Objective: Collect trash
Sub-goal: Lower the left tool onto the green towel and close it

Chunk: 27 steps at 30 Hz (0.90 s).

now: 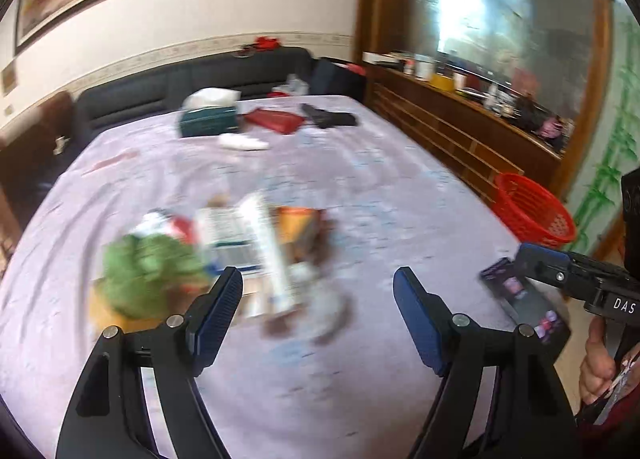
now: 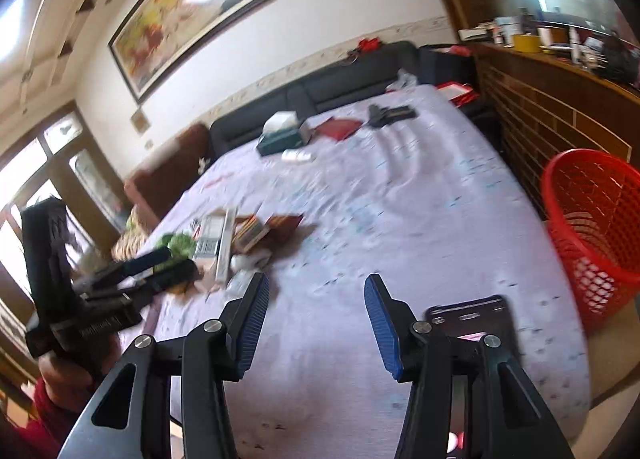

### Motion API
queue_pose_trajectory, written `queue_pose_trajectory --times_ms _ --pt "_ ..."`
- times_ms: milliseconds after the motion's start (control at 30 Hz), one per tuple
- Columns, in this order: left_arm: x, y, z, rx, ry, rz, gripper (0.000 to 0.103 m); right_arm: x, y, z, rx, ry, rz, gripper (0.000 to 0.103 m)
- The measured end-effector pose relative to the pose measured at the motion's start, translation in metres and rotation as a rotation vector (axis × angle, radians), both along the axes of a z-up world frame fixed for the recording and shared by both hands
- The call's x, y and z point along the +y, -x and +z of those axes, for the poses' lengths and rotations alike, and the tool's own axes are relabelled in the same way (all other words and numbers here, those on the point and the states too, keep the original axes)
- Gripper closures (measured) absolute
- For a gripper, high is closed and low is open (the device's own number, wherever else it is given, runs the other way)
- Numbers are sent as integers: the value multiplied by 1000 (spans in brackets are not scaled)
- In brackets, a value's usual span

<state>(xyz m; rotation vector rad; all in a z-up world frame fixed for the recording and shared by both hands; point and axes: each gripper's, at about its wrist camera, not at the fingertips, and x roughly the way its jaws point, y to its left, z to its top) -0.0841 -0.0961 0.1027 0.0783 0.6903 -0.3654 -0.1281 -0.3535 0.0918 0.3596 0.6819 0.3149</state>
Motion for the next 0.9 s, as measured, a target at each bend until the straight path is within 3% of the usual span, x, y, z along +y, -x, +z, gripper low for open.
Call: queue_pose_trajectory --times_ms 233,500,633,733,833,900 --pt "76 -29 -4 -11 -63 185 25 22 -10 -9 28 18 50 48" --pt "95 -83 -37 57 -121 158 25 36 -14 -15 59 30 73 48" --pt "93 -91 -56 87 -157 156 36 38 -16 -16 65 32 74 48" --pt "93 -85 -58 22 -210 188 52 40 -20 -18 73 33 80 48" --pt "102 -75 -46 -7 -127 201 56 45 -25 -20 85 35 89 48" --pt "104 -67 -35 -45 -111 202 56 49 -27 -18 83 40 97 48"
